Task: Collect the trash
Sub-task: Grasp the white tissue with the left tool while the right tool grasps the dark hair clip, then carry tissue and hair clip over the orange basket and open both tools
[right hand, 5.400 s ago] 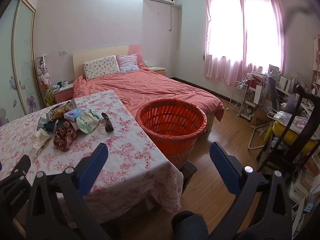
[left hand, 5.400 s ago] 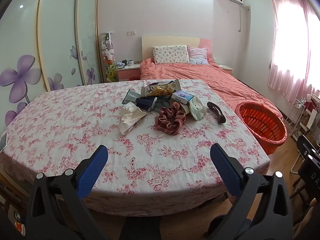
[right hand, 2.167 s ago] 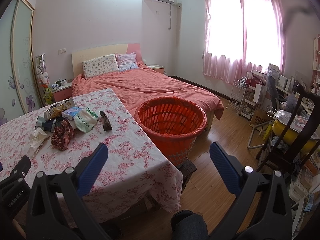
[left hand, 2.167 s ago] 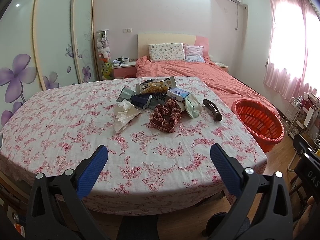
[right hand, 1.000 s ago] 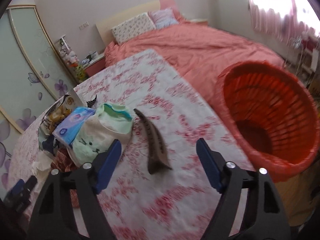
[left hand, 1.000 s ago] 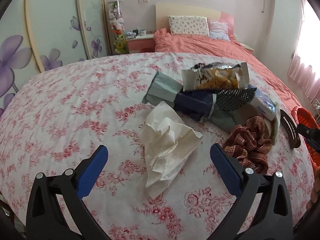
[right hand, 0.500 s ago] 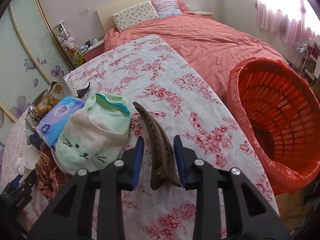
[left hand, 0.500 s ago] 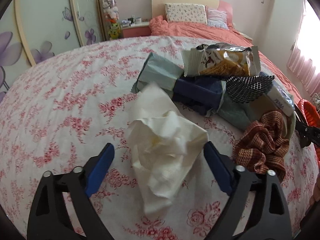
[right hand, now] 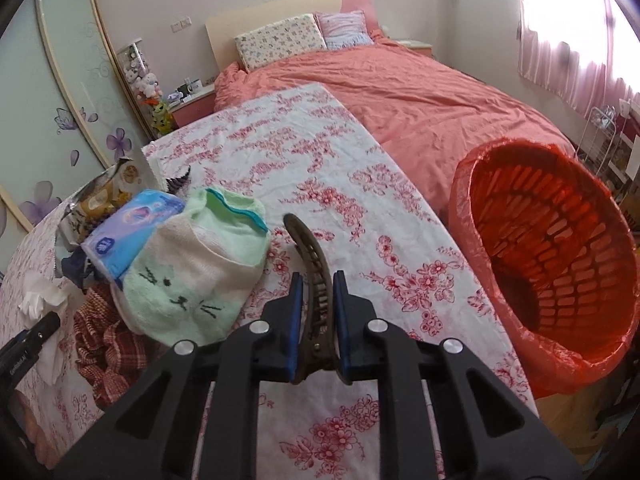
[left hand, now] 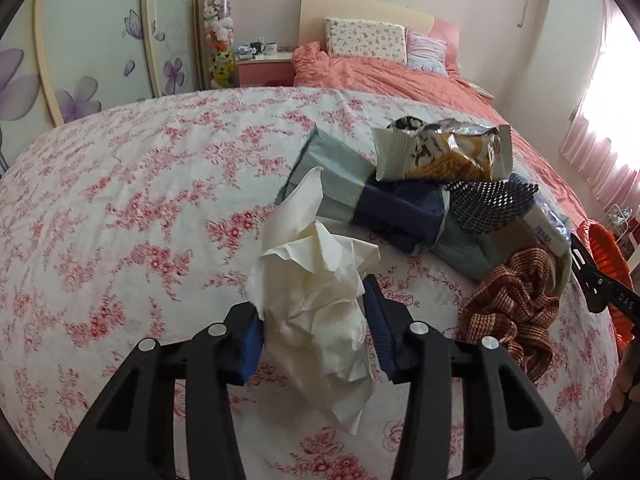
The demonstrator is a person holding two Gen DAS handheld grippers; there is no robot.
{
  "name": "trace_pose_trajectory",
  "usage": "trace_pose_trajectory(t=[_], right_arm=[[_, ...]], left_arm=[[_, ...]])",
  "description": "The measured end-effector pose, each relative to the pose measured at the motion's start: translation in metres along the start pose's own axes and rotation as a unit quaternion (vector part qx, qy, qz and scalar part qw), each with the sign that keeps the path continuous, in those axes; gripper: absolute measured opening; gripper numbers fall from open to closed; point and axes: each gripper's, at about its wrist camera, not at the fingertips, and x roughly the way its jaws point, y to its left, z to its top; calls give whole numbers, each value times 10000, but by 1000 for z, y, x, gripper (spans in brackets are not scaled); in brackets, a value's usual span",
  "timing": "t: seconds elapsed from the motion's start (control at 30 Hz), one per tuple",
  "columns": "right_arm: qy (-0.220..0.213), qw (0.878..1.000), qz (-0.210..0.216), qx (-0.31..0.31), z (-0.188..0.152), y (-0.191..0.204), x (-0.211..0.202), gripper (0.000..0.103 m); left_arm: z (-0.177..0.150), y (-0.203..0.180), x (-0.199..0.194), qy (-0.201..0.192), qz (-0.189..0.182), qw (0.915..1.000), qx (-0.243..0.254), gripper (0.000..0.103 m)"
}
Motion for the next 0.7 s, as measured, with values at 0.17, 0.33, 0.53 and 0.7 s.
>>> trace_pose_trajectory(t=[0.17, 0.33, 0.53, 0.7], right_arm=[[-26, 10000, 63, 32, -2, -1, -7, 15], [-159, 9997, 154, 60, -3, -2, -21, 15], [-420, 9987, 245, 178, 0, -10, -46, 15], [-752, 9965, 248, 259, 3, -21, -75, 15]], left_arm=[[0, 0, -7, -13, 17, 10000, -6, 42], [4, -1, -21, -156, 29, 9999, 43, 41], [12, -8, -42, -354, -52, 9993, 93, 41], [19, -28, -60, -526, -187, 9981, 264, 42]])
